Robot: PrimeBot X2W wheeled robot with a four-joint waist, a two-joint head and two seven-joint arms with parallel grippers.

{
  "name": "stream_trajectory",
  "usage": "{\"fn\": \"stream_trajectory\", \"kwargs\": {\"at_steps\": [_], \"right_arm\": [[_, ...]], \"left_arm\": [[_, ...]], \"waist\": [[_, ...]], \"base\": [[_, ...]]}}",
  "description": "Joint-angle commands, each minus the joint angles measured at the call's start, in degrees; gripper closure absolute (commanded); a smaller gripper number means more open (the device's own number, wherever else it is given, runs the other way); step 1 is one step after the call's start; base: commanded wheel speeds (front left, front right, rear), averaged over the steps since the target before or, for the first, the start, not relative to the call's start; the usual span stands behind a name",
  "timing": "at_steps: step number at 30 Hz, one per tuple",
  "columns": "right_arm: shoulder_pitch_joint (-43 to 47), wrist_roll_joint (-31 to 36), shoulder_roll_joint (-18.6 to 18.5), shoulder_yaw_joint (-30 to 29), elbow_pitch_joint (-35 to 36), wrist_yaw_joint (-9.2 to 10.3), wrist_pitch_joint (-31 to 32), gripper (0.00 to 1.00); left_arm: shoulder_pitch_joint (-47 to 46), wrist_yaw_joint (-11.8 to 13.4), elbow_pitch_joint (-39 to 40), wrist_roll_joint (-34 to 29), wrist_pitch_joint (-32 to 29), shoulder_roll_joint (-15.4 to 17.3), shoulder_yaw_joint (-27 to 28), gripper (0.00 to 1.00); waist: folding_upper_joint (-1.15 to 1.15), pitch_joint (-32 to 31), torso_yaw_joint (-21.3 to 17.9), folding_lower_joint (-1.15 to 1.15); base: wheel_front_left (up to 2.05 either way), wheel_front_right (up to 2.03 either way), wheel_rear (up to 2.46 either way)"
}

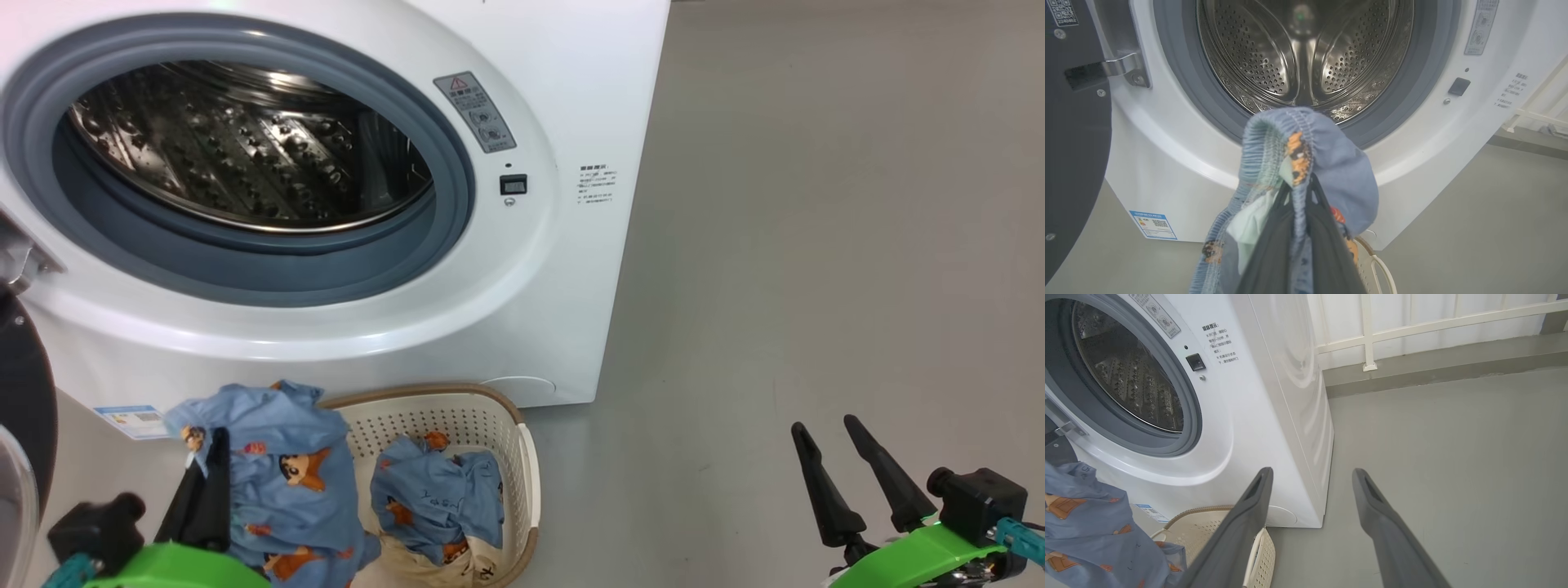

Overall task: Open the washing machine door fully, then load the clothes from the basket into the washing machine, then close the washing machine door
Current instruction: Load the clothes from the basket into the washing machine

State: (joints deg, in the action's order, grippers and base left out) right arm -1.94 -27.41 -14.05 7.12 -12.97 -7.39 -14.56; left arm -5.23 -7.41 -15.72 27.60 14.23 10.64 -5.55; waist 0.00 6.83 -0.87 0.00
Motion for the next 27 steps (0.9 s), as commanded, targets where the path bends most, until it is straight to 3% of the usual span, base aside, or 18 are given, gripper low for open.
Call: {"fn": "stream_trajectory", "kwargs": {"at_steps": [1,9,15,27], "right_arm": [[0.50,-0.75,-1.09,0.84,1.57,-0.10,-0.44,0.00],[0.56,-0.43,-1.07,-0.12,2.06,-0.10,-0.44,0.00],[0.24,-0.29,-0.88,-0.16,2.37,-0.10,-0.44,0.00],[-3.45,0.62,0.44,1.31,3.02,-0.10,-0.44,0.00]], "left_arm": [[-0.18,-0.08,2.35,-1.00,0.76,0.80,2.76,1.00],[4.66,-0.08,8.97,-3.94,0.76,-2.44,6.34,1.00],[2.96,-0.08,10.48,-4.60,0.76,-3.30,7.02,1.00],[-17.39,-0.08,6.69,-5.60,0.76,0.86,6.59,1.00]], "waist": [[0.00,-0.01,0.03,0.00],[0.00,0.69,-0.44,0.00],[0.00,1.51,-0.86,0.00],[0.00,7.41,-1.86,0.00]], "base": [[0.00,0.00,0.00],[0.00,0.00,0.00],[0.00,0.00,0.00],[0.00,0.00,0.00]]}}
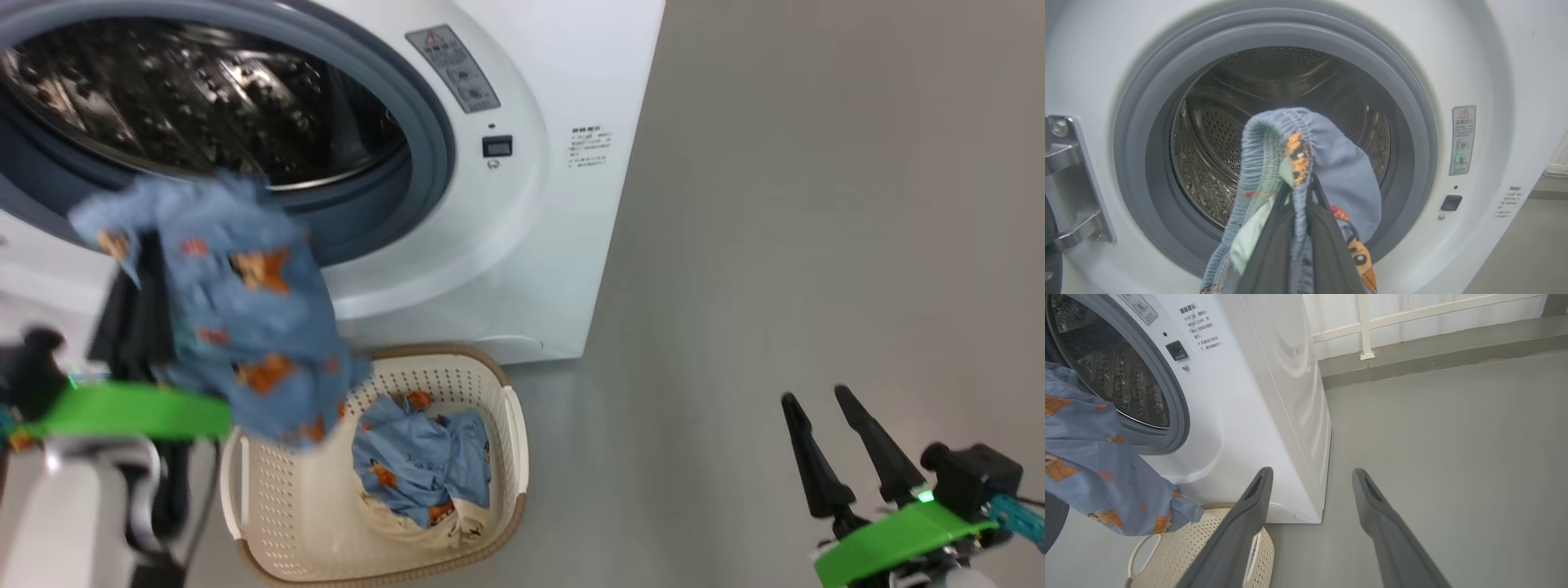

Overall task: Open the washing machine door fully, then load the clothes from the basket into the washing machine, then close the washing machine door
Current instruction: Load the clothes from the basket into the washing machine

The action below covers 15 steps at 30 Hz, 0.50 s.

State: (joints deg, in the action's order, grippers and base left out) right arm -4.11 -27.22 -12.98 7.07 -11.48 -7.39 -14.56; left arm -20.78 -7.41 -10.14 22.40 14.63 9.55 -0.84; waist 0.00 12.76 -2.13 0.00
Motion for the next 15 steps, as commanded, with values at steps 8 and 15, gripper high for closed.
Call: {"fn": "stream_trajectory", "kwargs": {"at_steps": [8,15], "right_arm": [[-5.72,0.95,1.12,4.00,1.85,-0.10,-0.44,0.00],[-8.35,1.07,2.98,5.88,1.72,-0.10,-0.44,0.00]], "left_arm": [[-18.91,-0.08,-12.30,0.82,0.37,5.80,1.34,1.00],[-28.64,-0.08,-27.29,0.95,0.37,8.95,-1.92,1.00]], "waist": [[0.00,6.99,-3.23,0.00],[0.00,10.78,-6.30,0.00]], "base": [[0.00,0.00,0.00],[0.00,0.00,0.00]]}}
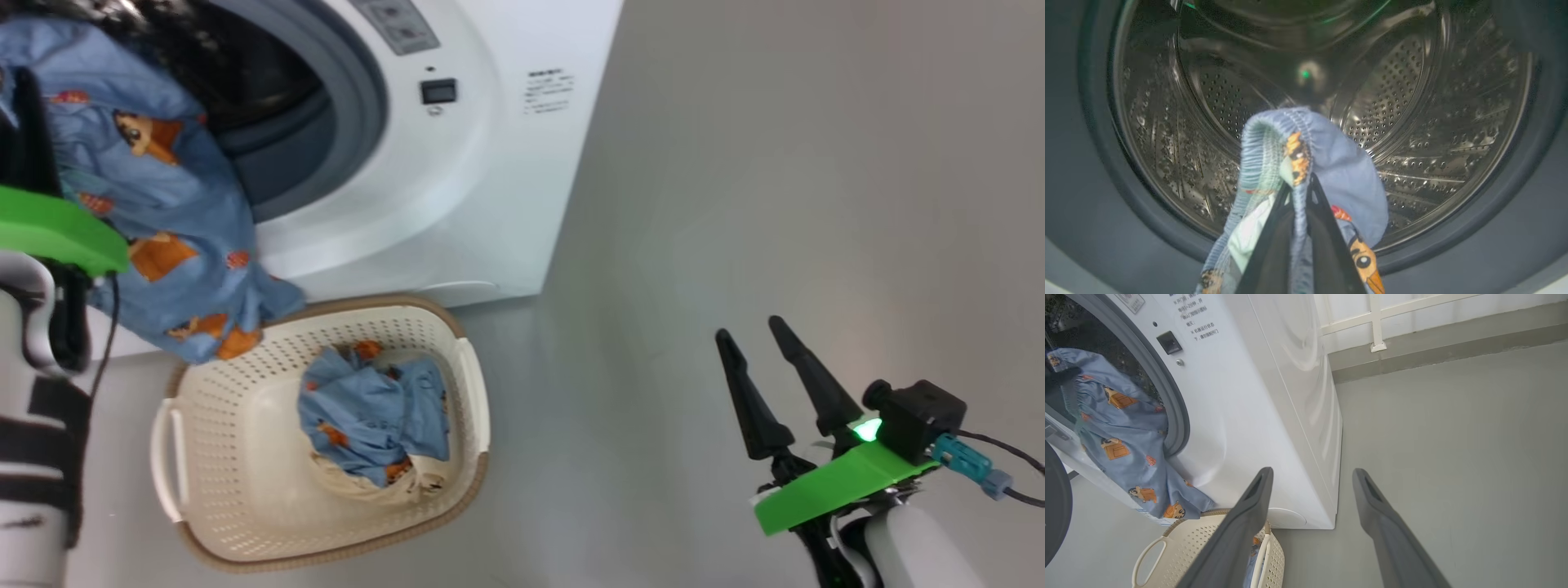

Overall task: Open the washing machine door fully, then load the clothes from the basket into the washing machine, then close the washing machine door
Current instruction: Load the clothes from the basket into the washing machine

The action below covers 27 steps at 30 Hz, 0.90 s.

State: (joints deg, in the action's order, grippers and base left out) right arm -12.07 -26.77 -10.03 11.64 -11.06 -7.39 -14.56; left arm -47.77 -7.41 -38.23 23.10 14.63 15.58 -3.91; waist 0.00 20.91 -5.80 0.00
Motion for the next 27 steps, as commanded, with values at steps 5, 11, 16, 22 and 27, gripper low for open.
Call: {"fn": "stream_trajectory", "kwargs": {"at_steps": [5,11,16,22,27], "right_arm": [[-1.44,0.68,1.37,2.28,1.22,-0.10,-0.44,0.00],[-2.25,0.73,2.33,2.77,1.40,-0.10,-0.44,0.00],[-2.74,0.72,2.75,3.01,1.67,-0.10,-0.44,0.00],[-3.31,0.77,3.13,2.83,2.02,-0.10,-0.44,0.00],[-3.45,0.77,3.42,2.72,1.97,-0.10,-0.44,0.00]], "left_arm": [[-7.92,-0.08,-9.99,0.93,0.37,5.18,-1.79,1.00],[-14.06,-0.08,-18.24,3.22,0.37,6.73,-4.20,1.00],[-18.35,-0.08,-18.64,2.46,0.37,8.75,-4.82,1.00],[-19.42,1.08,-10.36,-1.18,0.37,9.26,0.15,1.00],[-16.83,0.92,-10.17,-4.09,0.37,8.18,2.66,1.00]], "waist": [[0.00,4.90,-5.30,0.00],[0.00,6.87,-7.59,0.00],[0.00,8.13,-8.45,0.00],[0.00,9.39,-8.62,0.00],[0.00,9.47,-8.45,0.00]], "base": [[0.00,0.00,0.00],[0.00,0.00,0.00],[0.00,0.00,0.00],[0.00,0.00,0.00],[0.00,0.00,0.00]]}}
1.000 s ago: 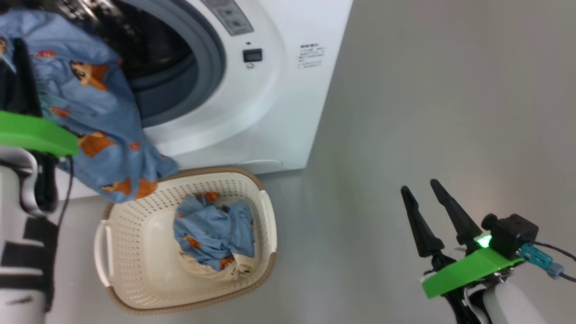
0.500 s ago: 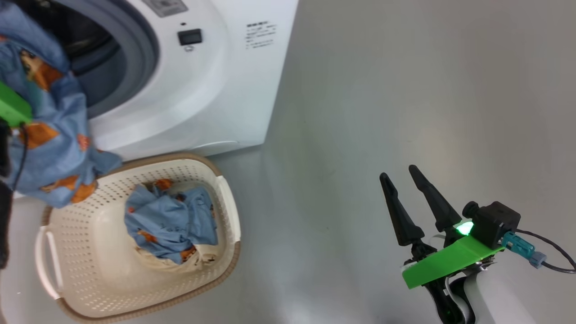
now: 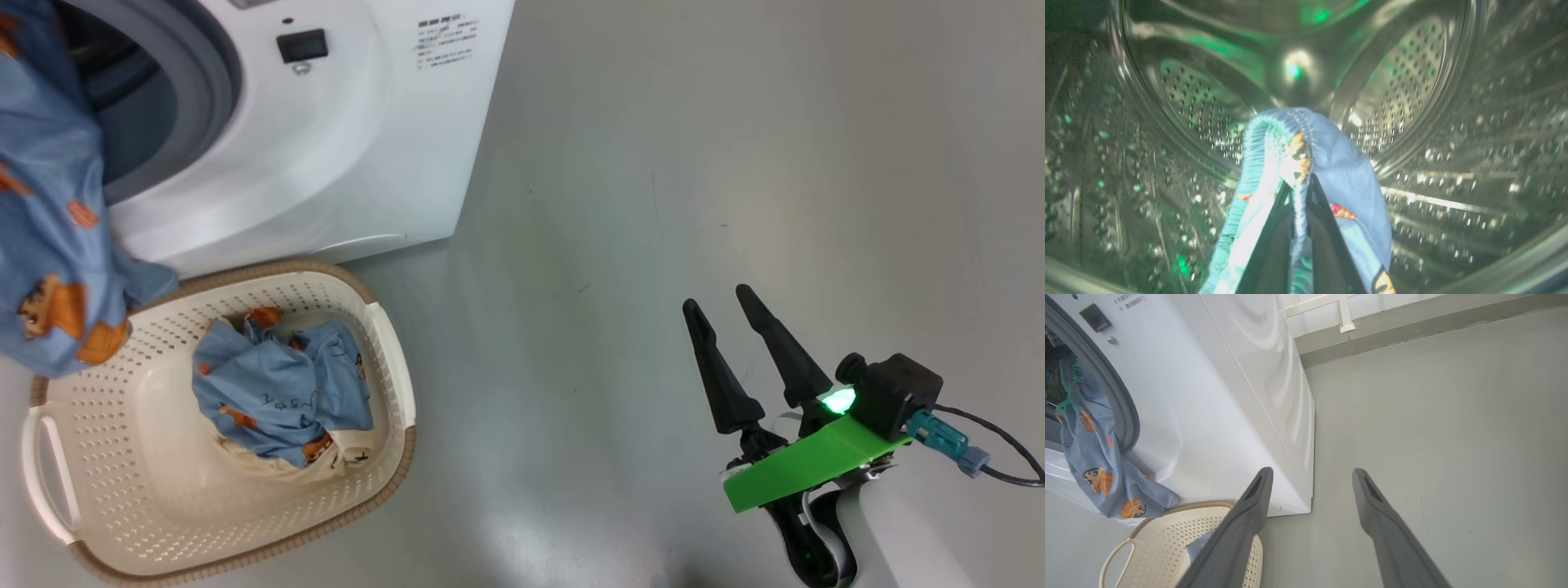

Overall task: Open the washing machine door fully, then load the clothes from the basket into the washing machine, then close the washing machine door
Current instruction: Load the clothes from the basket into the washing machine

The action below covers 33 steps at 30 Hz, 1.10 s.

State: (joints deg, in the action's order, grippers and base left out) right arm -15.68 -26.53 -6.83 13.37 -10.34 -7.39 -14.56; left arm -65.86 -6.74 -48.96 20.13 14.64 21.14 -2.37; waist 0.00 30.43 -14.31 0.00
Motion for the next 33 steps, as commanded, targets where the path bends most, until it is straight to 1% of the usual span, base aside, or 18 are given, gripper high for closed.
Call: {"fn": "stream_trajectory", "kwargs": {"at_steps": [1,2,3,11,17,23,33], "right_arm": [[0.16,0.54,0.27,1.03,1.20,-0.10,-0.44,0.00],[0.18,0.55,0.31,1.07,1.14,-0.10,-0.44,0.00],[0.20,0.57,0.34,1.14,1.08,-0.10,-0.44,0.00],[0.18,0.52,0.16,1.15,0.72,-0.10,-0.44,0.00],[0.19,0.54,-0.08,0.94,0.73,-0.10,-0.44,0.00],[0.27,0.65,-0.54,0.28,0.84,-0.10,-0.44,0.00],[0.29,0.71,-1.72,-1.11,0.97,-0.10,-0.44,0.00]], "left_arm": [[1.54,0.19,-0.53,-1.38,0.36,2.38,1.34,0.72],[1.66,0.12,-1.83,-1.60,0.36,2.15,1.42,0.19],[1.58,0.05,-2.58,-2.01,0.36,2.12,1.39,0.00],[1.29,-0.40,-8.03,-3.28,0.36,1.43,1.61,0.00],[1.85,-0.59,-8.52,-3.23,0.36,0.59,1.86,0.00],[6.00,-0.69,-5.14,-3.29,0.36,-1.39,3.39,0.00],[17.76,-0.73,3.92,-3.92,0.36,-5.67,8.19,0.00]], "waist": [[0.00,-0.09,0.14,0.00],[0.00,-0.15,0.23,0.00],[0.00,-0.20,0.31,0.00],[0.00,-0.98,1.07,0.00],[0.00,-1.40,1.64,0.00],[0.00,-2.15,2.99,0.00],[0.00,-3.47,5.54,0.00]], "base": [[0.00,0.00,0.00],[0.00,0.00,0.00],[0.00,0.00,0.00],[0.00,0.00,0.00],[0.00,0.00,0.00],[0.00,0.00,0.00],[0.00,0.00,0.00]]}}
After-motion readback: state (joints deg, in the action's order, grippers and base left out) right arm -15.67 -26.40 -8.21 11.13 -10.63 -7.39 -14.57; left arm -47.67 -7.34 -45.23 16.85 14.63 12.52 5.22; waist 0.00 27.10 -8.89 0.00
